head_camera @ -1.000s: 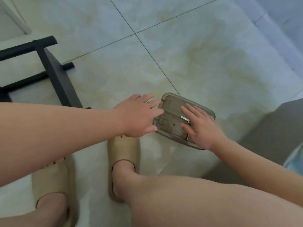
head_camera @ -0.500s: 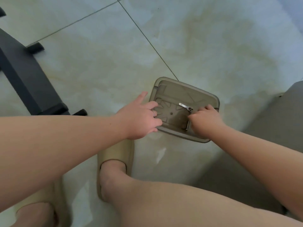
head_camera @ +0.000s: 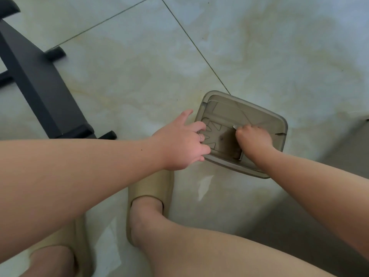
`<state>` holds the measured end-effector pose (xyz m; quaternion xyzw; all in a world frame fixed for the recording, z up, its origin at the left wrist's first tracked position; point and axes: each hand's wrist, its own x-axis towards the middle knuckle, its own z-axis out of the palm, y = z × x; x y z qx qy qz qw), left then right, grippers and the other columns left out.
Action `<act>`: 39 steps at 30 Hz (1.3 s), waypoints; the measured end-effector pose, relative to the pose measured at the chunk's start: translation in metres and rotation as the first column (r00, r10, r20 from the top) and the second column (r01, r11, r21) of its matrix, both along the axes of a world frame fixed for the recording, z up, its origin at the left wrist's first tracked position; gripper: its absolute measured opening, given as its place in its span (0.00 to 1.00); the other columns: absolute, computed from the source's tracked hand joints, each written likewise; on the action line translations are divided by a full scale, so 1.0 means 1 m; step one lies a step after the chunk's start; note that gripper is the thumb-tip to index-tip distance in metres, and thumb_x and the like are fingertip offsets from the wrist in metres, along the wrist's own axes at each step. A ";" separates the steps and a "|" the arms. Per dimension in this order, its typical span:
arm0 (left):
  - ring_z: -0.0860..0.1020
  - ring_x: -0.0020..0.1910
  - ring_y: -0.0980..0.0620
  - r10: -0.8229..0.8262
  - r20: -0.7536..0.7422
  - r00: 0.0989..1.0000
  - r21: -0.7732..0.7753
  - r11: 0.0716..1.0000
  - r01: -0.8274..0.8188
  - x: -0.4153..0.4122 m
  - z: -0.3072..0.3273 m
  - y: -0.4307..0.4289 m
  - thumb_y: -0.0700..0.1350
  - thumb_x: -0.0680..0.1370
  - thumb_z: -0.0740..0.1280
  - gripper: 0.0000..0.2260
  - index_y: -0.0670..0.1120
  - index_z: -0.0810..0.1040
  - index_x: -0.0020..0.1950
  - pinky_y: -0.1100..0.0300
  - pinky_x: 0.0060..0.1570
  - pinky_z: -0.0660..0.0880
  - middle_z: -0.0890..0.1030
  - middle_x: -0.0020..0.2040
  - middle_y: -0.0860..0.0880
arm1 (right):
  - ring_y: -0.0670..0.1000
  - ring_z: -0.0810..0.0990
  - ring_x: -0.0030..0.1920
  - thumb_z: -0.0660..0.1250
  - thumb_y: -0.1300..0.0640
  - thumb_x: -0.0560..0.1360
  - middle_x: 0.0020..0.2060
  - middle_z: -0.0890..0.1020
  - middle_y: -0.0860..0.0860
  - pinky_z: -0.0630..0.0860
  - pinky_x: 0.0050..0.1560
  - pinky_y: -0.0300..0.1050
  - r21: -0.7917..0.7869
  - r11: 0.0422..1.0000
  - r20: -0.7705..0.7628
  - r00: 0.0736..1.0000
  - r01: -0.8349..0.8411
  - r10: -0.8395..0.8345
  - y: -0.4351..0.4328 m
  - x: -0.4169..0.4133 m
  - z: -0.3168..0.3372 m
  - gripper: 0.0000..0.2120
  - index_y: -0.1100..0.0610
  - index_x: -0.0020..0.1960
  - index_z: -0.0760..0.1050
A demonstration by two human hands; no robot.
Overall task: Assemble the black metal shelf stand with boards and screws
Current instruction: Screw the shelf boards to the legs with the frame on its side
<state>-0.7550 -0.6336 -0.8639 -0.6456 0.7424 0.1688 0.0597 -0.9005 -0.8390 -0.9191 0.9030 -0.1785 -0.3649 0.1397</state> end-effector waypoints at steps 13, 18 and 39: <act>0.54 0.80 0.47 0.134 -0.037 0.990 -0.049 0.990 -0.136 -0.005 0.012 0.010 0.59 0.83 0.55 0.18 0.55 0.70 0.71 0.40 0.76 0.48 0.66 0.77 0.50 | 0.61 0.75 0.48 0.64 0.60 0.77 0.44 0.71 0.54 0.69 0.41 0.49 0.327 0.932 0.318 0.910 0.160 -0.268 0.008 0.011 0.050 0.03 0.59 0.50 0.72; 0.66 0.71 0.47 0.532 -0.322 0.783 0.130 0.844 -0.520 0.029 0.047 0.035 0.55 0.83 0.57 0.16 0.54 0.72 0.70 0.49 0.67 0.67 0.70 0.71 0.50 | 0.55 0.74 0.42 0.68 0.65 0.72 0.41 0.75 0.53 0.71 0.44 0.47 0.534 0.845 0.576 0.730 0.004 -0.368 0.034 0.043 0.113 0.04 0.61 0.47 0.78; 0.84 0.44 0.44 0.285 -0.327 -0.901 0.936 0.233 -0.266 0.148 0.120 0.206 0.56 0.86 0.53 0.25 0.38 0.80 0.48 0.53 0.46 0.83 0.84 0.47 0.40 | 0.50 0.77 0.43 0.68 0.68 0.71 0.42 0.80 0.49 0.73 0.45 0.42 0.610 0.548 0.739 0.661 -0.572 -0.133 0.265 0.220 0.197 0.11 0.59 0.51 0.81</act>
